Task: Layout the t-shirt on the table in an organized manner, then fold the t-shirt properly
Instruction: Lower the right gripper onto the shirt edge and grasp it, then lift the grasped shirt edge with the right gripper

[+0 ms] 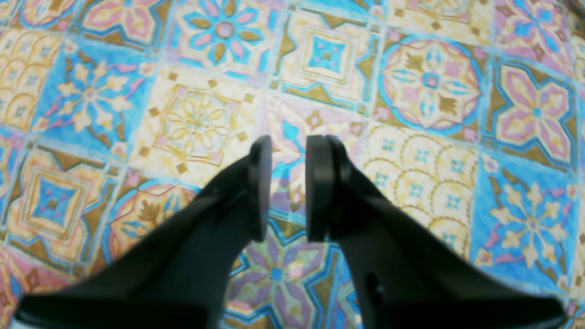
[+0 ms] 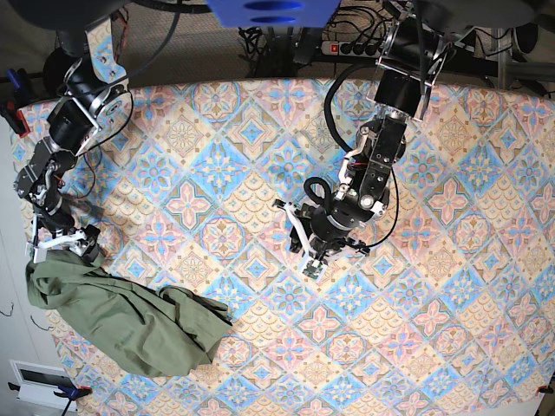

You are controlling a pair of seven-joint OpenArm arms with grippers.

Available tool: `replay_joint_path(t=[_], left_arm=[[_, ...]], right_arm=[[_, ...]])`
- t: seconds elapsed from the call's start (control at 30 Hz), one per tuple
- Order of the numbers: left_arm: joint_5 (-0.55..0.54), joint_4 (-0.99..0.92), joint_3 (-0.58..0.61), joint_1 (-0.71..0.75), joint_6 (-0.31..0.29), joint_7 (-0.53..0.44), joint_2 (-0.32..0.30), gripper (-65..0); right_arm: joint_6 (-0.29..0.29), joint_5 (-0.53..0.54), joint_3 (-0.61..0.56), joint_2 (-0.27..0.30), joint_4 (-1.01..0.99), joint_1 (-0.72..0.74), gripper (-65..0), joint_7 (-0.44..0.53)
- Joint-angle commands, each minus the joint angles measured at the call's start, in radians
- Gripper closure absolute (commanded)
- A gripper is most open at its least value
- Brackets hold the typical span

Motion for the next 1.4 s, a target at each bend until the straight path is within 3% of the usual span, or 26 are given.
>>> replay_joint_path(t=[0.0, 0.47, 0.83, 1.03, 1.3, 1.37], left_arm=[[-0.004, 0.021, -0.002, -0.022, -0.002, -0.023, 0.004, -13.8], [-0.004, 0.019, -0.002, -0.022, -0.002, -0.023, 0.002, -13.8], [-0.004, 0.021, -0.002, -0.021, -0.002, -0.023, 0.002, -13.8], [-0.004, 0.021, -0.002, -0.021, -0.002, -0.023, 0.002, -13.8], [-0.052, 0.021, -0.003, -0.021, -0.002, -0.023, 0.002, -13.8], [-0.067, 0.021, -0.026, -0.021, -0.002, -0.023, 0.002, -13.8]], right_arm=[[0.007, 0.017, 0.002, 0.019, 0.015, 0.042, -58.2, 0.021], [0.009, 0.016, -0.002, -0.002, -0.055, 0.148, -58.2, 0.021], [0.001, 0.014, -0.001, -0.004, -0.224, 0.255, -58.2, 0.124], [-0.064, 0.013, -0.002, -0.001, -0.225, 0.255, -58.2, 0.149], [-0.064, -0.282, 0.004, -0.005, -0.159, 0.249, -58.2, 0.158], [-0.064, -0.29, -0.002, -0.005, -0.126, 0.247, -58.2, 0.149]])
